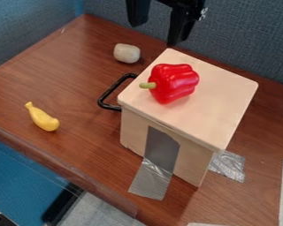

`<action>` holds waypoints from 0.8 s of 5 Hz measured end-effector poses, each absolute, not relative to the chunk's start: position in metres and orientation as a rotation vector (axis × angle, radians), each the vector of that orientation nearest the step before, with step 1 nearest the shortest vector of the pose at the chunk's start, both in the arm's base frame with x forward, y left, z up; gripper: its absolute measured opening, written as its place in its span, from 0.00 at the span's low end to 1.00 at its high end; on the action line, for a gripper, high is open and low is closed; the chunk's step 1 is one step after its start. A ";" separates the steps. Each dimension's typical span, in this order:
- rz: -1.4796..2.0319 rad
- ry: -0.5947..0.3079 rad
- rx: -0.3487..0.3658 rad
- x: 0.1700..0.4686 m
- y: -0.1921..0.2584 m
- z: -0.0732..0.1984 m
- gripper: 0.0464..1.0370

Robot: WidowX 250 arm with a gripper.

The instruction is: Opened the drawer

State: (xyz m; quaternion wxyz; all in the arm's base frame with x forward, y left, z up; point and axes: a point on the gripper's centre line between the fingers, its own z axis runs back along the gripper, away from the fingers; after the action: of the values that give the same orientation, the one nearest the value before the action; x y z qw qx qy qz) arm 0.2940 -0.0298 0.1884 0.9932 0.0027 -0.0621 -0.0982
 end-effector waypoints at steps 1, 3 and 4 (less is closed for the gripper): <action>-0.194 -0.100 -0.002 0.295 -0.031 0.181 0.96; -0.051 -0.133 -0.070 0.307 0.022 0.177 0.96; -0.041 -0.149 -0.085 0.314 0.042 0.169 0.96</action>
State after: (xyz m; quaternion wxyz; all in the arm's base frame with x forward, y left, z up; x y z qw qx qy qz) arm 0.3137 0.0416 0.1688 0.9961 -0.0424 -0.0746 -0.0207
